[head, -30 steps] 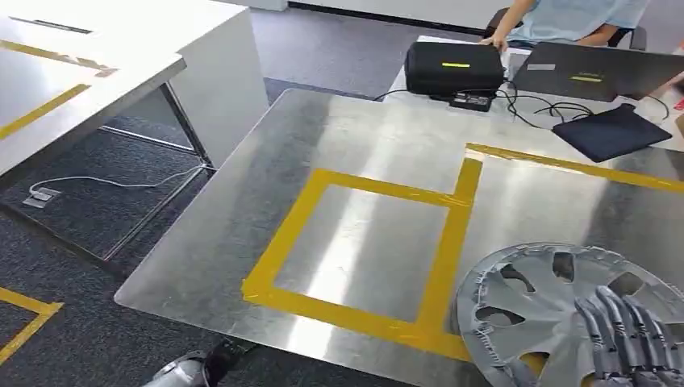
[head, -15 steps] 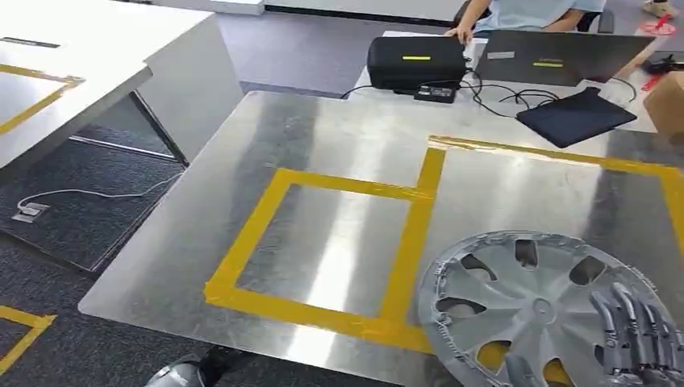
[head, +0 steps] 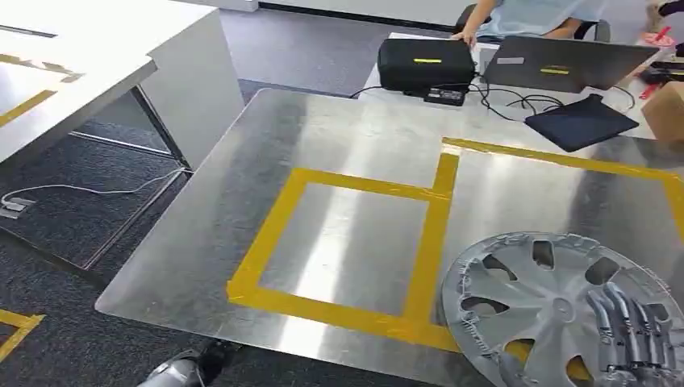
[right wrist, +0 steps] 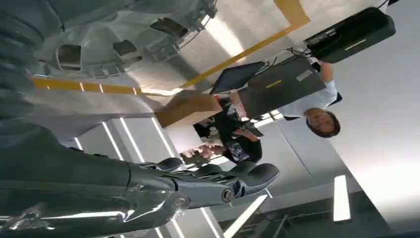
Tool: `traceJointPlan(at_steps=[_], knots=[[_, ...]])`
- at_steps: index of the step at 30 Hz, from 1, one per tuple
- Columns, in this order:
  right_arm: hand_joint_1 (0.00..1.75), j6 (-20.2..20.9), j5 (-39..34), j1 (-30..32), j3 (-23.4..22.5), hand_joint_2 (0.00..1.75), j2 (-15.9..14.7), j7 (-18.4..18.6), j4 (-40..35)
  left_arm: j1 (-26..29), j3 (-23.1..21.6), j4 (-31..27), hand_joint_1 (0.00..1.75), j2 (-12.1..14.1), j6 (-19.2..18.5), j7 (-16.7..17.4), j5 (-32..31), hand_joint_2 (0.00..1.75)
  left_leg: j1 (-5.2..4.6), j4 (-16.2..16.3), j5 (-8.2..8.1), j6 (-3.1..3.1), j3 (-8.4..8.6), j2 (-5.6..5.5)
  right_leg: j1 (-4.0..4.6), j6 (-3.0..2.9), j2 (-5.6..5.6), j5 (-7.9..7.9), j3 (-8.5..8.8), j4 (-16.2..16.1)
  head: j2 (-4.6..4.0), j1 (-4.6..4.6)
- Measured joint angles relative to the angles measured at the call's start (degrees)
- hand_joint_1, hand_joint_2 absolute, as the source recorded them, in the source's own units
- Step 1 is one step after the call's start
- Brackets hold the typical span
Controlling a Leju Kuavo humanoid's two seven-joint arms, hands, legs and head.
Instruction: Take the parts from the cabinet and place them on the table.
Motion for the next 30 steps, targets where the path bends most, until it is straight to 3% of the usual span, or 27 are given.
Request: traceJointPlan(at_steps=[2, 3, 4, 5, 6, 8, 9, 13, 14, 15, 16, 17, 18, 19, 20, 21, 23, 24, 28, 29, 30], knots=[[0.00, -0.8, 0.0, -1.6, 2.0, 1.75, -0.7, 3.4, 0.1, 0.0, 0.0, 0.0, 0.00, 0.0, 0.0, 0.0, 0.1, 0.00, -0.26, 0.0, 0.26, 0.35, -0.19, 0.28, 0.06, 0.14, 0.00, -4.80, -3.87, 9.3, 0.00, 0.29], [0.00, -1.3, 0.0, -2.0, 3.0, 1.75, -1.1, 5.0, 0.1, 0.0, 0.0, 0.0, 0.00, 0.0, 0.0, 0.0, 0.2, 0.00, -0.45, 0.0, 0.39, 0.53, -0.34, 0.42, 0.06, 0.14, 0.00, -6.29, -5.36, 13.0, 0.00, 0.28], [0.00, -1.7, 0.0, -2.3, 4.0, 1.75, -1.5, 6.4, 0.1, 0.0, 0.0, 0.0, 0.00, 0.0, 0.0, 0.0, 0.4, 0.00, -0.58, 0.1, 0.55, 0.58, -0.47, 0.45, 0.07, 0.04, 0.00, -6.29, -5.55, 14.1, 0.00, 0.26], [0.00, -2.0, 0.0, -2.7, 4.7, 1.75, -1.8, 7.5, 0.1, 0.1, 0.0, 0.0, 0.00, 0.0, 0.0, 0.0, 0.7, 0.00, -0.68, 0.1, 0.67, 0.56, -0.56, 0.45, 0.14, -0.14, 0.01, -5.14, -4.40, 12.5, 0.00, 0.28], [0.00, -2.4, 0.0, -3.2, 5.5, 1.75, -2.1, 8.6, 0.1, 0.1, 0.1, 0.0, 0.00, 0.0, 0.1, 0.0, 0.9, 0.00, -0.75, 0.1, 0.78, 0.52, -0.62, 0.44, 0.17, -0.32, 0.01, -3.09, -2.02, 8.6, 0.00, 0.28], [0.00, -3.0, 0.0, -3.6, 7.1, 1.75, -2.8, 10.1, 0.0, 0.3, 0.2, 0.0, 0.00, 0.0, 0.2, 0.1, 1.2, 0.00, -0.76, 0.1, 1.02, 0.17, -0.68, 0.35, 0.24, -0.82, 0.03, 0.75, 4.00, -1.4, 0.00, 0.31], [0.00, -3.0, 0.0, -4.1, 7.8, 1.75, -3.2, 10.5, 0.0, 0.3, 0.3, 0.0, 0.00, 0.1, 0.2, 0.1, 1.2, 0.00, -1.16, 0.3, 1.22, -0.21, -0.96, 0.33, 0.55, -0.77, 0.11, -0.03, 4.93, -3.6, 0.00, 0.26], [0.00, -3.2, 0.1, -4.6, 9.1, 1.75, -3.8, 10.8, 0.0, 0.6, 0.4, 0.0, 0.00, 0.2, 0.2, 0.1, 1.3, 0.00, -0.80, 0.2, 2.58, -1.69, -1.88, 0.28, 0.86, -2.17, 0.21, 1.43, 3.61, -3.3, 0.00, 0.17], [0.00, -3.2, 0.1, -4.8, 9.2, 1.75, -3.9, 10.8, 0.0, 0.8, 0.4, 0.0, 0.00, 0.2, 0.2, 0.2, 1.3, 0.00, -0.60, 0.5, 1.74, -1.91, -2.28, 0.29, 0.46, -2.55, 0.00, 2.04, 3.46, -3.6, 0.00, 0.24], [0.00, -3.2, 0.1, -5.0, 9.4, 1.75, -4.0, 11.0, -0.1, 0.9, 0.4, 0.0, 0.00, 0.3, 0.3, 0.2, 1.3, 0.00, -0.71, 2.1, -0.63, -2.13, -3.04, 0.36, 0.52, -2.97, 0.02, 2.49, 2.94, -3.7, 0.00, 0.00], [0.00, -3.3, 0.1, -5.0, 9.7, 1.75, -4.1, 11.8, -0.1, 0.8, 0.4, 0.0, 0.00, 0.3, 0.5, 0.2, 1.4, 0.00, -0.66, 5.8, -3.67, -2.25, -4.39, 0.37, 0.54, -3.31, -0.05, 2.93, 2.33, -3.7, 0.00, -0.40], [0.00, -3.3, 0.1, -5.0, 10.1, 0.00, -4.2, 13.1, -0.1, 0.8, 0.5, 0.0, 0.00, 0.3, 0.7, 0.2, 1.6, 0.00, -0.66, 10.5, -6.48, -2.38, -6.01, 0.37, 0.59, -3.37, -0.14, 3.36, 1.69, -3.7, 0.00, -0.35], [0.00, -3.4, 0.1, -5.1, 10.4, 0.00, -4.4, 14.2, -0.1, 0.9, 0.5, 0.0, 0.00, 0.4, 0.7, 0.0, 1.9, 0.00, -0.69, 14.8, -8.57, -2.45, -7.32, 0.37, 0.66, -3.44, -0.21, 3.85, 0.99, -3.6, 0.00, -0.37], [0.00, -3.4, 0.1, -5.3, 10.7, 0.00, -4.6, 15.1, -0.1, 0.9, 0.6, 0.0, 0.00, 0.4, 0.7, -0.1, 2.0, 0.00, -0.71, 16.9, -9.29, -2.46, -7.60, 0.37, 0.67, -3.40, -0.24, 4.33, 0.41, -3.6, 0.00, -0.39], [0.00, -3.5, 0.1, -5.5, 11.1, 0.00, -4.8, 15.6, -0.1, 0.8, 0.6, 0.0, 0.00, 0.4, 0.7, -0.1, 2.1, 0.00, -0.70, 16.4, -8.81, -2.42, -6.58, 0.38, 0.66, -3.28, -0.24, 4.77, -0.13, -3.6, 0.00, -0.37], [0.00, -3.5, 0.1, -5.7, 11.3, 0.00, -5.0, 16.3, -0.1, 0.8, 0.7, 0.0, 0.00, 0.4, 0.8, -0.2, 2.1, 0.00, -0.68, 13.5, -7.36, -2.34, -4.31, 0.38, 0.63, -3.11, -0.23, 5.22, -0.66, -3.6, 0.00, -0.39], [0.00, -3.5, 0.1, -6.2, 11.6, 0.00, -5.4, 16.8, -0.1, 0.6, 0.8, 0.0, 0.00, 0.4, 0.8, -0.2, 2.1, 0.00, -0.61, 3.2, -4.15, -2.18, 3.02, 0.39, 0.46, -2.53, -0.15, 6.16, -1.45, -3.6, 0.00, -0.42], [0.00, -3.5, 0.1, -6.3, 11.8, 0.00, -5.6, 16.9, -0.1, 0.2, 0.8, -0.1, 0.00, 0.3, 0.9, -0.2, 2.2, 0.00, -0.67, -1.0, -4.52, -2.11, 5.51, 0.36, 0.74, -2.04, -0.14, 6.53, -1.75, -3.4, 0.00, -0.48], [0.00, -3.7, 0.0, -7.1, 12.4, 0.00, -6.7, 17.4, -0.1, 0.4, 0.9, -0.2, 0.00, 0.3, 1.0, -0.3, 2.5, 0.00, -1.36, -1.2, -2.70, -0.10, 4.45, 0.04, 0.40, -0.83, -0.18, 8.90, -1.93, -4.6, 0.00, -0.24], [0.00, -3.8, 0.0, -7.1, 12.5, 0.00, -7.1, 17.5, 0.0, 0.4, 0.9, -0.2, 0.00, 0.4, 1.1, -0.3, 2.6, 0.00, -1.03, -1.4, -1.84, 0.51, 3.83, 0.41, 0.24, -0.52, -0.06, 8.72, -2.34, -4.5, 0.00, -0.28], [0.00, -3.8, -0.1, -7.2, 12.5, 0.00, -7.1, 17.6, 0.0, 0.4, 1.0, -0.2, 0.00, 0.4, 1.2, -0.3, 2.6, 0.00, -1.04, -1.4, -1.20, 0.90, 3.26, 0.52, 0.20, -0.37, -0.19, 5.90, -3.16, -3.3, 0.00, -0.17]])
